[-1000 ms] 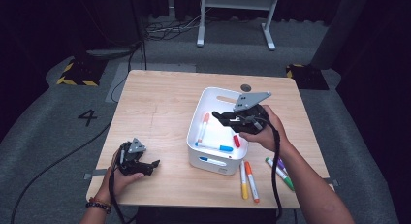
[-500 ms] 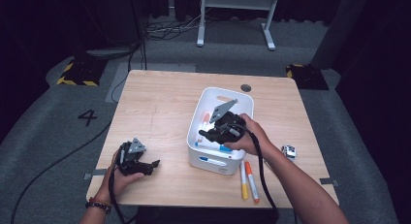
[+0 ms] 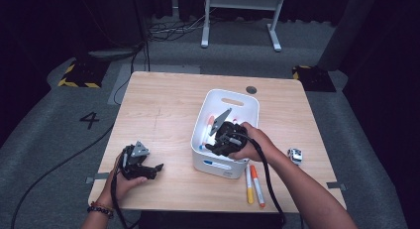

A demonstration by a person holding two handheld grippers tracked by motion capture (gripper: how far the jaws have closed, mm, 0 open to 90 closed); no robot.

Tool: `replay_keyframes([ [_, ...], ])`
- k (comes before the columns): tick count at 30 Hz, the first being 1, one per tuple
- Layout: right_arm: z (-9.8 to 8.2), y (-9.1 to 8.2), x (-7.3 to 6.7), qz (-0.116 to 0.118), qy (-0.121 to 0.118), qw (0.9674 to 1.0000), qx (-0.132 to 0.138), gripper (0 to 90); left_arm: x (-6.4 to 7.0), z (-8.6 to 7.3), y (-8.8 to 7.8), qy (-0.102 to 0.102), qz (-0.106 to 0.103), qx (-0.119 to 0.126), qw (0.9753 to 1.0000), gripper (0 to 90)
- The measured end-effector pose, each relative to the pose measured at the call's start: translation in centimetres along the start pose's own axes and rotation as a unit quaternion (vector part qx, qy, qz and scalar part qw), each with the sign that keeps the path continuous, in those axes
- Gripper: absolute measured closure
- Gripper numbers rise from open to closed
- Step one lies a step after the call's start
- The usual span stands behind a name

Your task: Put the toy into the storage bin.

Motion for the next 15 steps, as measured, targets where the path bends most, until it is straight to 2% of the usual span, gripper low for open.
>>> replay_keyframes([
  [1, 0.0, 0.0, 0.2, -0.005, -0.016, 0.9998, 0.014, 71.5, 0.0, 0.0, 0.0, 0.000, 0.000, 0.000, 1.0000, 15.4],
  [2, -0.1, -0.3, 0.0, 0.002, 0.004, 0.9999, 0.010, 70.5, 0.0, 0.0, 0.0, 0.000, 0.000, 0.000, 1.0000, 15.4],
  [3, -0.2, -0.4, 0.0, 0.000, 0.012, 0.9999, 0.012, 69.6, 0.0, 0.0, 0.0, 0.000, 0.000, 0.000, 1.0000, 15.4],
  [5, -0.3, -0.6, 0.3, -0.008, 0.006, 0.9997, 0.022, 67.7, 0.0, 0.0, 0.0, -0.002, 0.001, 0.000, 1.0000, 15.3],
  [6, -0.5, -0.8, 0.3, -0.010, 0.013, 0.9996, 0.023, 67.1, 0.0, 0.0, 0.0, -0.002, 0.001, 0.000, 1.0000, 15.3],
  [9, -0.8, -1.5, 0.6, -0.023, 0.013, 0.9985, 0.047, 64.2, 0.0, 0.0, 0.0, 0.000, 0.001, 0.000, 1.0000, 15.3],
  [12, -1.6, -3.0, 0.7, -0.034, 0.016, 0.9957, 0.085, 62.3, 0.0, 0.0, 0.0, -0.001, 0.002, 0.000, 1.0000, 15.3],
  [15, -2.8, -4.7, 0.9, -0.046, 0.024, 0.9898, 0.133, 58.9, 0.0, 0.0, 0.0, -0.001, 0.002, 0.000, 1.0000, 15.3],
])
Point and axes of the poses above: each handheld gripper's, and its own axes: y roughly forward along the jaws, z roughly out of its top, x roughly to its right, the point moved 3 cm from there along y, roughly forward along the jaws, and after that the axes turned 9 degrees about -x, right-handed, at the moved point
